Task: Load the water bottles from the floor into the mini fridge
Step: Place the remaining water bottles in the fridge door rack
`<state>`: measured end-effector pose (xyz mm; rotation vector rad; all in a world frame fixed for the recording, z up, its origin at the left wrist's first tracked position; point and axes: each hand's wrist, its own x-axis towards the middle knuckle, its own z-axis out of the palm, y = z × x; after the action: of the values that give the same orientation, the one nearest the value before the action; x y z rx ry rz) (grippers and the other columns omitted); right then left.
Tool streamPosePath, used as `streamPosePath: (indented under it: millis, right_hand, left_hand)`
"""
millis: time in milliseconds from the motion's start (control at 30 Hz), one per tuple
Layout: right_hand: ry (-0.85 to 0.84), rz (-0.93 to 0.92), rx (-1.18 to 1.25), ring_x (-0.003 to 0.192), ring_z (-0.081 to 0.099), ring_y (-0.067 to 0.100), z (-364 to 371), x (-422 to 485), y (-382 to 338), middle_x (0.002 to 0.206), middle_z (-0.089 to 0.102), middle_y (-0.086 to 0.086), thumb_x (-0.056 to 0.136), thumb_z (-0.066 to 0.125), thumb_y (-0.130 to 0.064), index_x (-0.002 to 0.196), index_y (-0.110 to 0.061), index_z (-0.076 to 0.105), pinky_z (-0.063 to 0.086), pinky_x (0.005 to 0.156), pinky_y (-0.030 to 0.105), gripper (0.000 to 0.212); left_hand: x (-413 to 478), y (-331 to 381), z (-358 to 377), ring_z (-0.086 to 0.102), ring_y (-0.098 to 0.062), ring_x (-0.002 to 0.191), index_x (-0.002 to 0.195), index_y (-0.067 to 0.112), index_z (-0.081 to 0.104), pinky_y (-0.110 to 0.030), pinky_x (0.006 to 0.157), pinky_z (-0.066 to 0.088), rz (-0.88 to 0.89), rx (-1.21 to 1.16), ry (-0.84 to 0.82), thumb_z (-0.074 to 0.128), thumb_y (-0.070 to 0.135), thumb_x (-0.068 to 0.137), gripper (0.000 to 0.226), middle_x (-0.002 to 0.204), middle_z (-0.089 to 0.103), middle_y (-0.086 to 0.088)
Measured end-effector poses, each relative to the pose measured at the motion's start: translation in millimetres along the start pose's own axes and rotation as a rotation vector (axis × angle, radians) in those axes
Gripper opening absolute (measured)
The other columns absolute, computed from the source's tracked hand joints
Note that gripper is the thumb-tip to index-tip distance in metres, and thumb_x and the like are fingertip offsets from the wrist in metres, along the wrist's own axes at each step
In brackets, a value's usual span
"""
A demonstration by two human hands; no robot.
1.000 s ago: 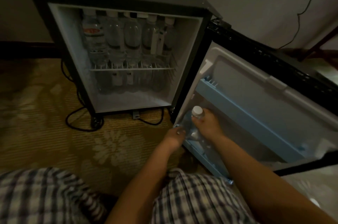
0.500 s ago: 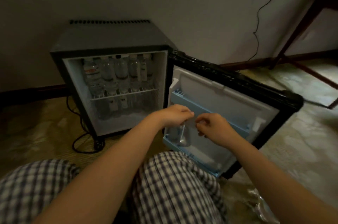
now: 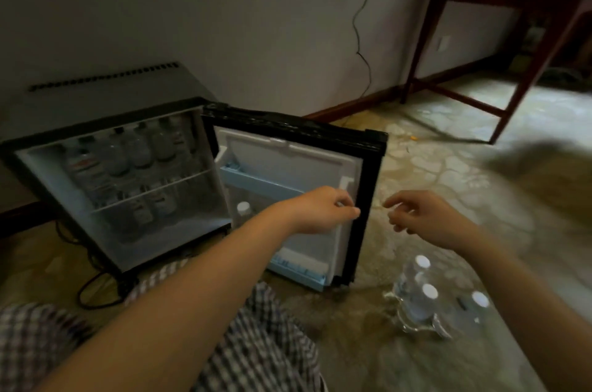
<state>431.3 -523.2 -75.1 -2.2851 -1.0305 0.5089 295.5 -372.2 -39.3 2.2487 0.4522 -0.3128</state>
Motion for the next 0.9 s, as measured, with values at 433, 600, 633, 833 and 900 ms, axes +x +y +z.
streamPosePath:
  millis: [433, 600, 633, 833, 900]
  right_hand:
    - [-0.096, 0.389, -0.135, 0.101, 0.06, 0.022, 25.9, -13.7, 167.2, 0.117, 0.064, 0.012, 0.089, 0.059, -0.018, 0.123, -0.009, 0.058, 0.047, 0.085, 0.031, 0.036]
    - [-0.203, 0.424, -0.186, 0.119, 0.055, 0.029, 66.8, -8.1, 196.6, 0.132, 0.056, 0.013, 0.091, 0.055, -0.023, 0.139, -0.017, 0.042, 0.045, 0.099, 0.038, 0.051]
    - [-0.217, 0.429, -0.2, 0.117, 0.056, 0.029, 73.5, -5.3, 201.1, 0.13, 0.057, 0.013, 0.091, 0.054, -0.023, 0.137, -0.019, 0.043, 0.046, 0.098, 0.04, 0.048]
    - [-0.219, 0.49, -0.266, 0.112, 0.059, 0.031, 104.8, -0.4, 215.9, 0.122, 0.061, 0.014, 0.092, 0.053, -0.024, 0.131, -0.018, 0.045, 0.05, 0.093, 0.044, 0.04]
    - [-0.222, 0.49, -0.292, 0.111, 0.059, 0.032, 111.6, -0.1, 218.9, 0.12, 0.061, 0.015, 0.093, 0.051, -0.018, 0.131, -0.016, 0.044, 0.05, 0.09, 0.041, 0.039]
  left_hand:
    - [120.0, 29.3, 140.6, 0.053, -0.022, 0.108, 0.117, 0.005, 0.057, -0.03, 0.085, 0.04, -0.072, 0.03, -0.208, 0.048, 0.027, 0.096, 0.031, 0.121, 0.056, -0.011]
    - [140.8, 14.1, 184.4, 0.047, -0.018, 0.094, 0.102, 0.015, 0.053, -0.029, 0.08, 0.037, -0.172, -0.065, -0.222, 0.049, 0.023, 0.095, 0.012, 0.105, 0.052, -0.009]
    - [143.9, 12.2, 189.1, 0.047, -0.018, 0.095, 0.104, 0.015, 0.053, -0.028, 0.079, 0.038, -0.185, -0.088, -0.225, 0.048, 0.024, 0.095, 0.014, 0.106, 0.052, -0.009]
    - [151.1, 6.7, 202.1, 0.047, -0.017, 0.097, 0.117, 0.014, 0.052, -0.022, 0.071, 0.04, -0.224, -0.12, -0.215, 0.05, 0.022, 0.094, 0.024, 0.119, 0.054, -0.013]
    - [149.4, 4.5, 203.1, 0.05, -0.02, 0.106, 0.128, 0.007, 0.049, -0.023, 0.08, 0.035, -0.225, -0.104, -0.209, 0.051, 0.021, 0.094, 0.037, 0.132, 0.052, -0.014]
